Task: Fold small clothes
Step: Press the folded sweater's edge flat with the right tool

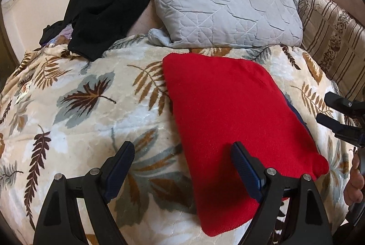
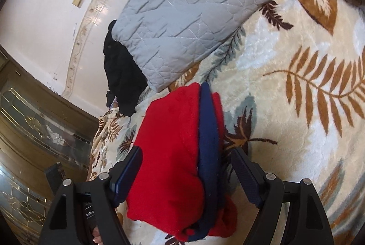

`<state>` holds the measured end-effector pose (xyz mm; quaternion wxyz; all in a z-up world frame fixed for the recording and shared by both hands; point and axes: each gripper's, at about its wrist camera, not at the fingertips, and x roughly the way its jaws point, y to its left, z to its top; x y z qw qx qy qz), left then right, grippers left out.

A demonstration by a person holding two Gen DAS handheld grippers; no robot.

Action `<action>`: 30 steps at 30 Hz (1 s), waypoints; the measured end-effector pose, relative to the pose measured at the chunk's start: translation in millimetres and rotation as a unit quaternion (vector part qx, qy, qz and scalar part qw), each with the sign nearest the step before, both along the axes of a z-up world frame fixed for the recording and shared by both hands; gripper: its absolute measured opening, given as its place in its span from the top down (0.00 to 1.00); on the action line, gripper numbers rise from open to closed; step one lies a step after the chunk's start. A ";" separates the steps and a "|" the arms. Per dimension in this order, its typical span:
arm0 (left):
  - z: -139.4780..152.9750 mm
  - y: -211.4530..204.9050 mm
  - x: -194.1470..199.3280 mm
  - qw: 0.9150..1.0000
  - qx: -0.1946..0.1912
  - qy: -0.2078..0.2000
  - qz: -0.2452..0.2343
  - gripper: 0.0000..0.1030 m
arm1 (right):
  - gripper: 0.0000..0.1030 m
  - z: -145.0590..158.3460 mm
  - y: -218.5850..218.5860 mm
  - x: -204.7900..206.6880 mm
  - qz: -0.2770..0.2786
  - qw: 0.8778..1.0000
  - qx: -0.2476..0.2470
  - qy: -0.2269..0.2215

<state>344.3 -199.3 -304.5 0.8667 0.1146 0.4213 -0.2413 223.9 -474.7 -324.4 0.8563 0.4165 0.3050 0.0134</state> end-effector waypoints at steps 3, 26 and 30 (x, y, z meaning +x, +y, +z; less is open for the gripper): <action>2.2 -1.5 -0.4 1.000 0.010 -0.016 0.001 0.16 | 0.21 3.7 4.2 2.9 0.013 1.000 0.001 -0.026; -1.4 -4.1 7.4 0.997 0.048 -0.057 0.017 0.16 | 0.59 -13.4 19.3 119.6 0.061 0.991 -0.056 0.101; 0.7 -3.0 5.4 0.997 0.049 -0.059 0.017 0.16 | 0.44 6.7 16.2 99.3 0.054 0.995 -0.040 0.073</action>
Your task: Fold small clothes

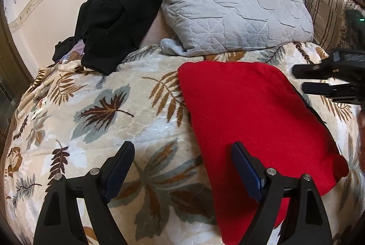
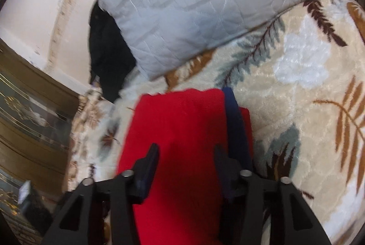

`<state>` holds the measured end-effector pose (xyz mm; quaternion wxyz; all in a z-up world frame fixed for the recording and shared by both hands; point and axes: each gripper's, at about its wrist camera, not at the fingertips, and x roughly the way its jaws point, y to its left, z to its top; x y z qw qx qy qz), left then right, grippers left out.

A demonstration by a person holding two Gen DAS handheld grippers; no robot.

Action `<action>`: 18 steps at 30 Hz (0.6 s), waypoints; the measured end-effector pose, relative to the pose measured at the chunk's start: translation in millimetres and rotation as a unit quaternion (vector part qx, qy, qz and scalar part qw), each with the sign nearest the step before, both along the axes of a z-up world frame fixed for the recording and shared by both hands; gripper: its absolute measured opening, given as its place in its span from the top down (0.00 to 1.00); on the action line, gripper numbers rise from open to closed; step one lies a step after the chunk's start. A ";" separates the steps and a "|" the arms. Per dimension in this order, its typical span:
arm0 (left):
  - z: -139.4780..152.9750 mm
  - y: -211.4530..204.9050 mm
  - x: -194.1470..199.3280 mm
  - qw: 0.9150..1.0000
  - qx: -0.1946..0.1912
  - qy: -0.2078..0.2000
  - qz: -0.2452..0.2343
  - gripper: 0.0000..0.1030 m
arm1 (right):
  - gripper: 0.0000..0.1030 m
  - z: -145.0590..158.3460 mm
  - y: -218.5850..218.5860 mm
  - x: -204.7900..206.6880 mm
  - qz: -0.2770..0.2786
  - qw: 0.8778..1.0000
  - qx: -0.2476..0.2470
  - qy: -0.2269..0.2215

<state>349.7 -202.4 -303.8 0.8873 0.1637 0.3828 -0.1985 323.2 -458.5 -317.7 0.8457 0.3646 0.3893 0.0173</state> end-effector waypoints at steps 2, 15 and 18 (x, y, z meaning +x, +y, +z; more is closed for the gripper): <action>1.7 0.6 -2.2 1.000 0.001 -0.003 -0.001 0.16 | 0.38 9.1 -1.6 -15.0 -0.001 1.000 0.008 -0.012; -14.3 7.7 16.9 0.978 -0.116 0.170 -0.045 0.16 | 0.33 -14.9 -21.2 -51.8 0.006 0.997 0.072 0.022; -20.1 8.7 21.2 0.971 -0.139 0.193 -0.039 0.16 | 0.33 -26.5 -24.6 -51.2 0.011 0.996 0.083 0.035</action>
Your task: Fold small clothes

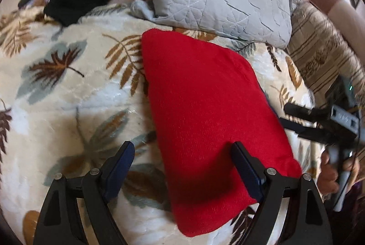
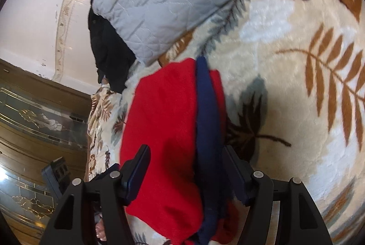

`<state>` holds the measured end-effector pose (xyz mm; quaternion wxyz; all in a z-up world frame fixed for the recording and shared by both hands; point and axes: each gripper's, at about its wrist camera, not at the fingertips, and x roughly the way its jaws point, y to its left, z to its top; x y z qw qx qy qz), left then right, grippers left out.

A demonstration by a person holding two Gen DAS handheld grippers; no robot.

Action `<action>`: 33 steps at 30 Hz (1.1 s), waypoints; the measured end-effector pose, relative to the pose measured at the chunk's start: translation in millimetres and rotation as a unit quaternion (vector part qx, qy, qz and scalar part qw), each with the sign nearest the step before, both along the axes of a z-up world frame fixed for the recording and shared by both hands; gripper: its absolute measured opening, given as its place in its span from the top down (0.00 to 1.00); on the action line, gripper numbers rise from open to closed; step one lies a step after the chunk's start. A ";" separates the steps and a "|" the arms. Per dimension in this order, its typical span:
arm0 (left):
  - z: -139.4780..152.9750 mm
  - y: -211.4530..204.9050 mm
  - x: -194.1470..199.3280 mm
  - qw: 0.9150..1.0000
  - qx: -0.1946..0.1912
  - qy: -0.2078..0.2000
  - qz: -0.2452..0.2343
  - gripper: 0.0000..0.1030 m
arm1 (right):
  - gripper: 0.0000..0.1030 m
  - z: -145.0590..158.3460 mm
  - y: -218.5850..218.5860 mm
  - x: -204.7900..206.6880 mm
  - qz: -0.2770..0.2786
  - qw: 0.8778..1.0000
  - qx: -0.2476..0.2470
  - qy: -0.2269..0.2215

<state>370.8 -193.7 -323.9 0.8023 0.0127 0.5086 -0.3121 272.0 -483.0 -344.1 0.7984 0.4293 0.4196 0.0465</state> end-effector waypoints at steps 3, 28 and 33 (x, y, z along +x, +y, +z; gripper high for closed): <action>-6.0 -0.7 3.7 1.000 -0.013 0.022 -0.004 0.16 | 0.33 -10.7 -5.4 -0.5 0.002 1.000 0.012 0.006; 28.7 -5.1 -12.6 0.984 0.073 -0.161 0.037 0.16 | 0.30 1.7 -11.5 5.3 -0.010 0.998 -0.025 -0.050; 31.9 -4.3 -14.4 0.979 0.087 -0.179 0.043 0.16 | 0.30 25.8 0.6 2.3 -0.001 0.996 -0.051 -0.079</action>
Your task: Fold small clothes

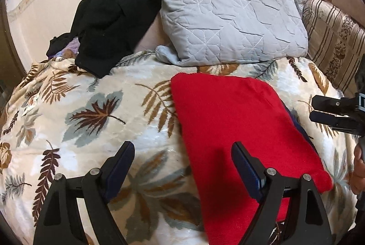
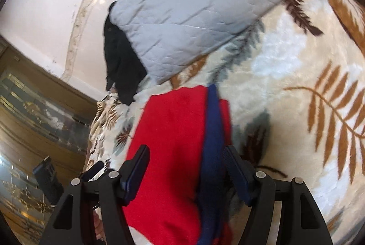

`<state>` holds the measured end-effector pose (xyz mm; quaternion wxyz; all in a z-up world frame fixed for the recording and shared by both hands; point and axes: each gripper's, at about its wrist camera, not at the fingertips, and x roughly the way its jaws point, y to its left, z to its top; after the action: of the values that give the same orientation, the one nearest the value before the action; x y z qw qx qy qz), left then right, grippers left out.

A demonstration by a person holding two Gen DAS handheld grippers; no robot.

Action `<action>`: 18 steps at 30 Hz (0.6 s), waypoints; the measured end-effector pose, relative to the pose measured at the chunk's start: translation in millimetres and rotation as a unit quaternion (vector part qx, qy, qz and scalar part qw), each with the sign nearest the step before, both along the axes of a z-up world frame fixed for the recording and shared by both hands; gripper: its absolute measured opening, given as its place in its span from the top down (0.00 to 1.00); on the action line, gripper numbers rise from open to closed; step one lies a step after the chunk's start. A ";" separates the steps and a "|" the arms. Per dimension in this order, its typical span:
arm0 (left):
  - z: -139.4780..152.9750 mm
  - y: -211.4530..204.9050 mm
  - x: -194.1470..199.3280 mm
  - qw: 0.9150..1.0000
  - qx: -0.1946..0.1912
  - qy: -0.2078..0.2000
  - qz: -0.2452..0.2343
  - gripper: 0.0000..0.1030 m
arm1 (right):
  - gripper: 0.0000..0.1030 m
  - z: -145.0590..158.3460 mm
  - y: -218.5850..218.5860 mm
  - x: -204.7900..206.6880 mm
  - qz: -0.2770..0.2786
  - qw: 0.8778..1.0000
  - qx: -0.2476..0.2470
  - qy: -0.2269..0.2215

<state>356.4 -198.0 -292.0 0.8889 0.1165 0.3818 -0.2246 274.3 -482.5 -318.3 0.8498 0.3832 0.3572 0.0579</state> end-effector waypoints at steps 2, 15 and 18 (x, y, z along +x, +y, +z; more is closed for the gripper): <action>1.6 1.8 -0.6 1.000 0.002 -0.004 0.002 0.16 | 0.30 4.7 6.5 0.4 0.007 1.000 -0.002 -0.008; -12.1 11.6 6.5 0.999 0.048 -0.001 0.016 0.16 | 0.32 -15.2 35.3 23.7 0.023 0.998 0.001 0.053; -30.7 7.5 12.9 0.996 0.080 0.026 0.019 0.16 | 0.32 -30.3 36.4 28.6 0.018 0.996 0.004 0.082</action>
<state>369.3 -190.6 -322.7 0.8708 0.1739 0.4235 -0.1793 302.9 -446.0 -348.6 0.8152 0.3835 0.4320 0.0432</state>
